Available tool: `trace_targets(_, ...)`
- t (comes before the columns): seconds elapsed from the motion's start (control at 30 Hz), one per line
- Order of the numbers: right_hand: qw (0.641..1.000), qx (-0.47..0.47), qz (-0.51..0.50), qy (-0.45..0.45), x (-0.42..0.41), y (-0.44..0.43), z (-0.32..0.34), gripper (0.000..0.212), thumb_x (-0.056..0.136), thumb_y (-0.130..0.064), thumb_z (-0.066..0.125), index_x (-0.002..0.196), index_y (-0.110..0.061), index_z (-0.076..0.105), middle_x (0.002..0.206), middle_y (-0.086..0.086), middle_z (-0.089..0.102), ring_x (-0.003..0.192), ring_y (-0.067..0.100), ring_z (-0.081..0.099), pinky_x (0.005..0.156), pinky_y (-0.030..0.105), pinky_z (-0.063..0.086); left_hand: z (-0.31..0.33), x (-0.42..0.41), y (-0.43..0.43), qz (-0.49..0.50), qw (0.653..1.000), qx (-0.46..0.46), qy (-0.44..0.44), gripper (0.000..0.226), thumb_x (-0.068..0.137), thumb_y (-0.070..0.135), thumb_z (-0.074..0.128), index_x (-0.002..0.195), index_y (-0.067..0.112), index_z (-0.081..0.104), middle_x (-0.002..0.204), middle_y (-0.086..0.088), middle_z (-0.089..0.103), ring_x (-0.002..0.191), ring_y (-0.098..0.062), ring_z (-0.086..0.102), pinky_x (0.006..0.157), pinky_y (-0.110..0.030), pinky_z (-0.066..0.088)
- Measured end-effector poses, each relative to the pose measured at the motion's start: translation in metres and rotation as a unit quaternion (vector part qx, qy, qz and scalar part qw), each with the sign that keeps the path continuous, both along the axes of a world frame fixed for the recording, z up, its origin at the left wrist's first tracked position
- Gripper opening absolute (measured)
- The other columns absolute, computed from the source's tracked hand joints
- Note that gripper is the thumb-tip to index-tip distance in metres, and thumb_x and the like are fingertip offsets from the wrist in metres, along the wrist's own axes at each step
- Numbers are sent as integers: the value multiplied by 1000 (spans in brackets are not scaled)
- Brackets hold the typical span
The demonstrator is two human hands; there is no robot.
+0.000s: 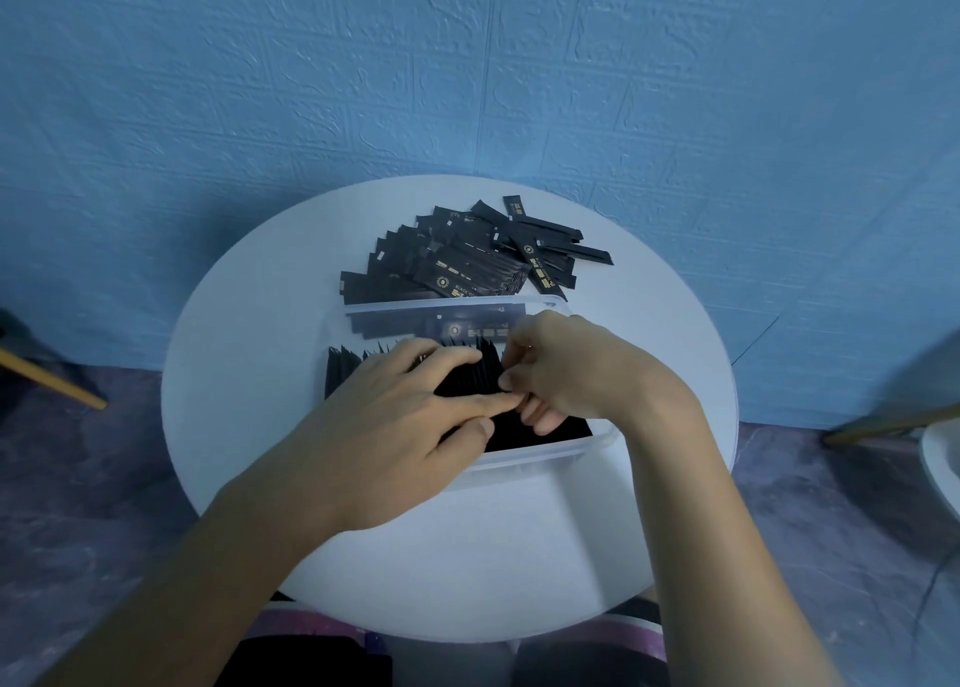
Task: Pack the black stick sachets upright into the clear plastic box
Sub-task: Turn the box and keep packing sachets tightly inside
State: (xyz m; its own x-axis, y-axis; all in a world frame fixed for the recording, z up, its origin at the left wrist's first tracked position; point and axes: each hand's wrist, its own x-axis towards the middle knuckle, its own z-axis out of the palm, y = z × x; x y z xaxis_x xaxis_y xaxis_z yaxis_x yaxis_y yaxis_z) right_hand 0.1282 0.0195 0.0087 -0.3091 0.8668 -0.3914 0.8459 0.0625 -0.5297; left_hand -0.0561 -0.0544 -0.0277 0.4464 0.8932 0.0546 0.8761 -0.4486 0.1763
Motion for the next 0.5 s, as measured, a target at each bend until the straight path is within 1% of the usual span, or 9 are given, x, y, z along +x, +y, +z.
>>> trace_targets(0.1, 1000, -18, 4, 21, 2, 5, 0, 17, 100, -12, 51, 94, -10, 67, 74, 6, 75, 62, 22, 75, 73, 34, 63, -4, 0, 0, 1, 1000, 14, -10, 47, 101, 48, 27, 139, 52, 54, 146, 7, 50, 127, -21, 44, 106, -42, 39)
trace_targets(0.17, 999, -7, -3, 54, 5, 11, 2, 18, 100, -11, 51, 94, -11, 68, 72, 5, 74, 62, 22, 74, 67, 33, 64, -4, -1, 1, 4, 1000, 12, -10, 47, 101, 47, 28, 137, 50, 57, 146, 7, 51, 127, -21, 44, 105, -43, 42)
trace_targets(0.2, 997, 16, -14, 75, 7, 15, 3, 18, 100, -11, 51, 93, -12, 68, 70, 5, 74, 61, 22, 74, 65, 33, 63, -5, -1, 1, 5, 1000, 12, -12, 47, 101, 47, 27, 137, 50, 57, 147, 7, 50, 128, -21, 43, 105, -44, 42)
trace_targets(0.27, 987, 94, -43, 125, 14, 27, 4, 20, 98, -9, 52, 88, -15, 68, 66, 5, 72, 57, 21, 72, 60, 33, 61, -4, 0, 0, 4, 1000, 14, -16, 50, 100, 48, 24, 138, 51, 56, 150, 8, 47, 131, -19, 40, 107, -43, 40)
trace_targets(0.37, 949, 198, -120, 215, 26, 53, -4, 16, 95, -12, 58, 85, -16, 70, 64, 0, 69, 51, 14, 64, 47, 25, 50, -4, -1, -1, 7, 1000, 4, -24, 56, 98, 52, 14, 142, 55, 48, 155, 13, 38, 138, -14, 30, 114, -37, 30)
trace_targets(0.4, 938, 214, -145, 230, 30, 64, -11, 14, 94, -14, 60, 86, -15, 71, 65, 0, 68, 52, 12, 61, 47, 25, 48, -3, -1, -1, 7, 1000, 2, -25, 56, 98, 53, 13, 142, 55, 47, 156, 14, 37, 139, -13, 28, 114, -37, 29)
trace_targets(0.43, 933, 223, -163, 232, 33, 75, -20, 12, 93, -16, 62, 86, -16, 72, 69, -1, 68, 56, 12, 61, 50, 26, 49, -3, -1, -1, 5, 1000, 5, -25, 55, 99, 52, 14, 142, 55, 48, 155, 13, 38, 138, -14, 29, 113, -38, 31)
trace_targets(0.47, 933, 225, -175, 221, 36, 86, -31, 10, 93, -19, 64, 87, -19, 72, 74, -2, 69, 63, 13, 64, 56, 29, 53, -3, -1, -1, 4, 1000, 11, -24, 53, 99, 51, 17, 141, 54, 50, 154, 12, 40, 137, -15, 32, 112, -40, 34)
trace_targets(0.5, 937, 228, -179, 196, 39, 96, -43, 7, 92, -22, 66, 91, -21, 73, 83, -4, 71, 74, 16, 66, 66, 33, 56, -4, -1, -1, 3, 1000, 18, -24, 51, 100, 49, 21, 139, 52, 53, 152, 11, 44, 134, -17, 36, 110, -42, 37)
